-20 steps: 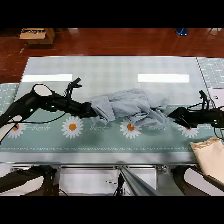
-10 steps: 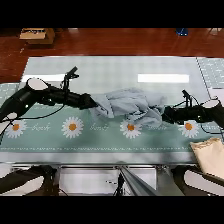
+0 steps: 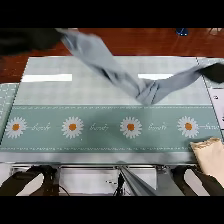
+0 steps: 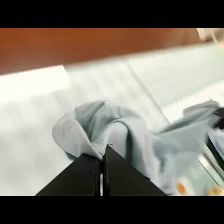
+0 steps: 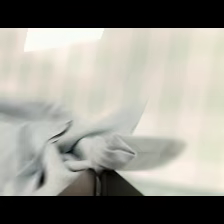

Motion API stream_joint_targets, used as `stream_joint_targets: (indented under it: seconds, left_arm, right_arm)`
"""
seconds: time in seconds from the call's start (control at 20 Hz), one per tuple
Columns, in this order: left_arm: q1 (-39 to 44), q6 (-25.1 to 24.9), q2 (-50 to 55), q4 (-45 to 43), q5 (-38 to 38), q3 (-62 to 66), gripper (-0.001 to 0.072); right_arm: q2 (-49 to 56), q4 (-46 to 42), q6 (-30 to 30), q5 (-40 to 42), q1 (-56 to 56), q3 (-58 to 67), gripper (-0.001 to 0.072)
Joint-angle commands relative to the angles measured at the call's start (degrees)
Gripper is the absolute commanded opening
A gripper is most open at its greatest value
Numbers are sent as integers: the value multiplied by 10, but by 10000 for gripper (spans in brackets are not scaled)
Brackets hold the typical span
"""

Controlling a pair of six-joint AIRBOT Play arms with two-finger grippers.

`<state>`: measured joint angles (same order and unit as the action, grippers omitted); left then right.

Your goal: Fold the shirts.

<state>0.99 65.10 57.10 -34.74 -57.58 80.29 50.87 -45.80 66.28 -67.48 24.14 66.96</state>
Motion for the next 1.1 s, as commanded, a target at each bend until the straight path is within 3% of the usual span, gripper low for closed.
stream_joint_targets:
  seconds: [0.0, 0.15, 0.25, 0.35, 0.5, 0.65, 0.8, 0.9, 1.05]
  left_arm:
    - [-54, 32, -76, -86, 21, 92, 15]
    - [-70, 105, -127, -179, -3, 93, 15]
    - [-70, 162, -140, -263, -62, 93, 15]
    - [-70, 188, -141, -319, -142, 93, 15]
    - [-70, 186, -153, -292, -173, 93, 15]
    - [-70, 185, -192, -234, -104, 93, 15]
    - [-70, 186, -234, -217, -76, 94, 15]
    - [-70, 207, -255, -218, -140, 93, 15]
    - [-70, 247, -263, -226, -294, 92, 15]
  right_arm:
    - [-102, -36, 70, 113, 20, 87, 22]
    - [-132, -84, 117, 94, 20, 117, 22]
    - [-136, -127, 140, 33, 20, 119, 23]
    - [-136, -170, 161, -40, 20, 119, 23]
    - [-155, -139, 160, -63, 20, 119, 23]
    - [-184, -85, 161, -57, 20, 119, 23]
    - [-205, -49, 195, -131, 20, 119, 23]
    - [-219, -61, 207, -229, 20, 119, 23]
    - [-235, -154, 207, -363, 20, 119, 23]
